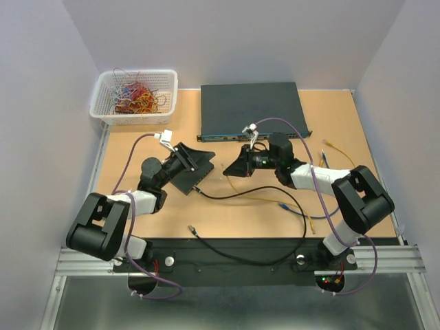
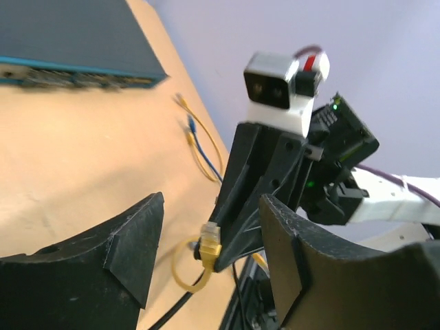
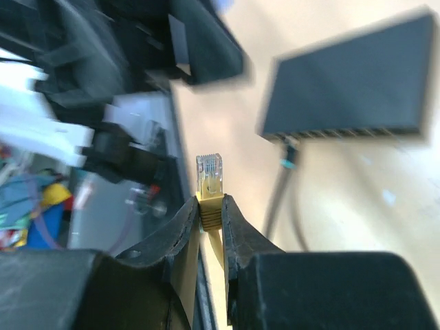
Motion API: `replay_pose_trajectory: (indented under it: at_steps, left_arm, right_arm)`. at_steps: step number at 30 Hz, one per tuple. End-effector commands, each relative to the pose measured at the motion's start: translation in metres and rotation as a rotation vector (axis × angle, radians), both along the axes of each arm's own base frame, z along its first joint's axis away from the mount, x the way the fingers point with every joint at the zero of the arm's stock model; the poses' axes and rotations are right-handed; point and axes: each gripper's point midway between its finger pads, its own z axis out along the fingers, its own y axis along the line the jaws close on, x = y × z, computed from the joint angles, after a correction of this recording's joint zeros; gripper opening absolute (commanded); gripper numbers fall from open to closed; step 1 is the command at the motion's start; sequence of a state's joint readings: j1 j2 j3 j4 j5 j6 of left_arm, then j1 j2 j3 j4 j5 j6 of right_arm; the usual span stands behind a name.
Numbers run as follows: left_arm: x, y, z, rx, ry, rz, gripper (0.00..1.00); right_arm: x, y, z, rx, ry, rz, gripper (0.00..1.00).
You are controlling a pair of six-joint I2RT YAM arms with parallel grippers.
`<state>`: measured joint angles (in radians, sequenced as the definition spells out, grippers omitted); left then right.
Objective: Insert the plug into the switch port
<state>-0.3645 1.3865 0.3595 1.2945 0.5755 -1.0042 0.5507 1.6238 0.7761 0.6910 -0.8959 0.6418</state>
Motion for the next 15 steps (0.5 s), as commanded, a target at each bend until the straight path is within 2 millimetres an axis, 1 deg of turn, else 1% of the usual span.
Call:
replay_pose_trajectory:
  at_steps: [1, 2, 3, 4, 5, 6, 7, 8, 9, 10, 11, 12, 13, 14, 15]
  left_arm:
    - [-0.026, 0.035, 0.110, -0.146, -0.540, 0.079, 0.69]
    - [-0.020, 0.044, 0.112, -0.124, -0.538, 0.125, 0.69]
    - [-0.004, 0.045, 0.088, -0.061, -0.421, 0.154, 0.68]
    - [0.015, 0.055, 0.083, -0.022, -0.373, 0.258, 0.68]
    - [0.026, 0.066, 0.082, 0.059, -0.368, 0.347, 0.68]
    - [0.054, 0.086, 0.049, 0.170, -0.182, 0.494, 0.68]
    - [0.061, 0.099, 0.036, 0.226, -0.122, 0.566, 0.67]
    - [0.066, 0.111, 0.026, 0.295, -0.091, 0.629, 0.67]
    - [0.069, 0.125, 0.014, 0.351, -0.039, 0.689, 0.67]
    - [0.071, 0.135, 0.011, 0.378, -0.025, 0.735, 0.67]
    - [0.072, 0.139, 0.008, 0.400, -0.019, 0.744, 0.67]
    - [0.073, 0.141, -0.003, 0.444, 0.005, 0.743, 0.67]
    - [0.076, 0.143, -0.004, 0.460, 0.012, 0.751, 0.67]
    - [0.080, 0.144, -0.014, 0.492, 0.040, 0.746, 0.67]
    - [0.081, 0.147, -0.026, 0.531, 0.081, 0.746, 0.67]
  right_arm:
    - [0.033, -0.013, -0.027, -0.243, -0.074, -0.173, 0.00]
    - [0.038, -0.017, -0.033, -0.282, -0.079, -0.208, 0.00]
    - [0.039, -0.023, -0.042, -0.337, -0.079, -0.227, 0.00]
    - [0.044, -0.026, -0.043, -0.362, -0.087, -0.255, 0.01]
    - [0.051, -0.029, -0.049, -0.413, -0.100, -0.312, 0.00]
    - [0.053, -0.030, -0.056, -0.461, -0.106, -0.323, 0.00]
    - [0.049, -0.023, -0.060, -0.492, -0.123, -0.317, 0.00]
    - [0.057, -0.026, -0.067, -0.548, -0.139, -0.368, 0.00]
    - [0.056, -0.027, -0.076, -0.601, -0.150, -0.370, 0.00]
    - [0.055, -0.025, -0.092, -0.654, -0.145, -0.365, 0.01]
    - [0.049, -0.016, -0.098, -0.682, -0.161, -0.349, 0.00]
    - [0.058, -0.014, -0.098, -0.713, -0.186, -0.388, 0.00]
    - [0.050, -0.010, -0.116, -0.771, -0.185, -0.361, 0.00]
    - [0.056, -0.008, -0.117, -0.790, -0.201, -0.380, 0.00]
    - [0.054, -0.004, -0.122, -0.804, -0.208, -0.370, 0.00]
